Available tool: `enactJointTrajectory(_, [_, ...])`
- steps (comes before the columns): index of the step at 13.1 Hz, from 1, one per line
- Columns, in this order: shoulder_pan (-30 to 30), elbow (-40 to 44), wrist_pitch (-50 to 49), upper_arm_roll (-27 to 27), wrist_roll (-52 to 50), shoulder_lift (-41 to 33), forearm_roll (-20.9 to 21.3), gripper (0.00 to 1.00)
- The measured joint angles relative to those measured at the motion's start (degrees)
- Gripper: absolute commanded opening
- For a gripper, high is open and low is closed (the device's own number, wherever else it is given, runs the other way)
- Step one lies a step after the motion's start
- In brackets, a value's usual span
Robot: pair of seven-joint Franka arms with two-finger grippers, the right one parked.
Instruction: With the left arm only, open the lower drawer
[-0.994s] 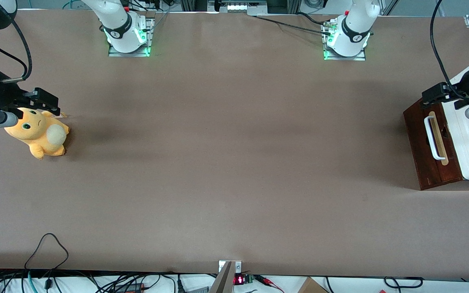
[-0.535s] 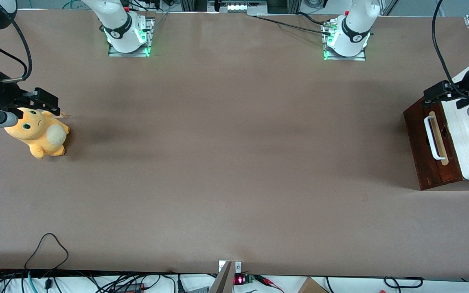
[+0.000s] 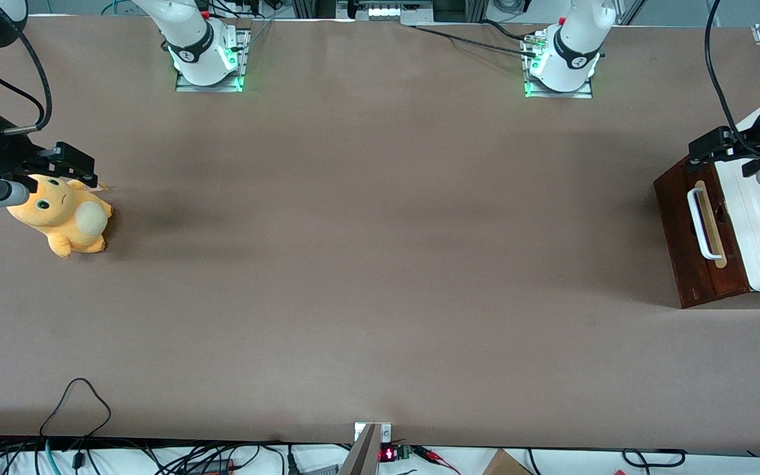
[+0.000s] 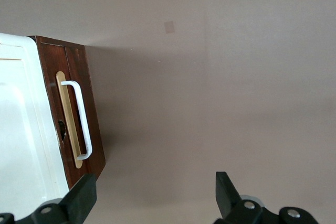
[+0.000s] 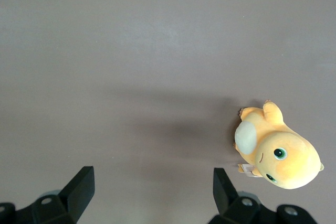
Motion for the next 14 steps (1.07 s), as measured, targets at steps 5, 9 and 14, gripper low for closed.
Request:
enactJointTrajectory(5, [-0.32, -0.05, -2.10, -5.58, -11.59, 1.13, 10.56, 1.00])
enactJointTrajectory(9, [-0.88, -1.47, -3.80, -11.89, -21.82, 5.11, 23.58, 1.00])
enactJointTrajectory(14, [-0.89, -4.93, -6.16, -16.49, -39.43, 12.76, 37.33, 1.00])
